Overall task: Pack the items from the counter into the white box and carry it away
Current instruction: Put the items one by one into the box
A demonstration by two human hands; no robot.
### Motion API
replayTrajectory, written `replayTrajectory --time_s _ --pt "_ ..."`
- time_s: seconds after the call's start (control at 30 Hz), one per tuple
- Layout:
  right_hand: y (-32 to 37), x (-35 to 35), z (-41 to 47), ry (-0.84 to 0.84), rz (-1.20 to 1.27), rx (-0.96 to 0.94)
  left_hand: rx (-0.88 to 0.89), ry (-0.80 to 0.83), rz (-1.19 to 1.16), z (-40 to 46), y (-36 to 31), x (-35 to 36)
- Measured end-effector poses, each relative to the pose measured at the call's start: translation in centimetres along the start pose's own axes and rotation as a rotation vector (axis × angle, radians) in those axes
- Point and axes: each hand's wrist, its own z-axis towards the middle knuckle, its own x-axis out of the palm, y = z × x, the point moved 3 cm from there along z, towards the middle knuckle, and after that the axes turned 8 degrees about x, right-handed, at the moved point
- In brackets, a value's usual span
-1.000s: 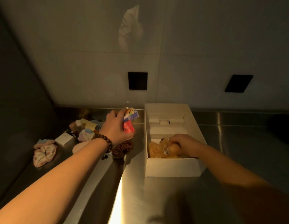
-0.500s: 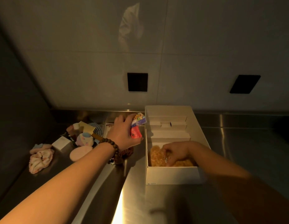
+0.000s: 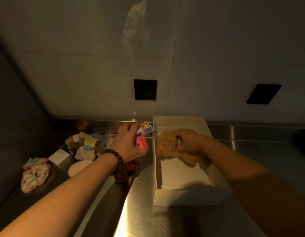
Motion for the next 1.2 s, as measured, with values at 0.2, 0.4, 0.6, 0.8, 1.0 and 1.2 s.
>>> replayTrajectory --time_s 0.2,0.4,0.6,0.8,1.0,1.2 --pt "0.5 -0.3 4.4 -0.102 -0.150 -0.030 -0.033 -0.015 -0.019 0.8 1.0 0.0" --pt "-1.3 2.5 5.5 -0.225 -0.567 -0.130 -0.063 -0.026 -0.035 1.2 2.2 0.0" --pt "-3.6 4.2 4.2 -0.245 -0.523 -0.170 -0.074 -0.013 -0.008 1.4 2.8 0.8" --pt "-4.2 3.3 4.3 -0.178 -0.476 -0.238 -0.053 -0.022 -0.001 1.2 3.1 1.0" --pt "-4.0 3.8 5.0 -0.244 -0.569 -0.226 -0.068 -0.009 0.003 1.5 3.0 1.1" --pt "-3.9 4.8 4.8 -0.257 -0.434 -0.110 -0.075 0.000 0.013 1.7 2.2 1.1"
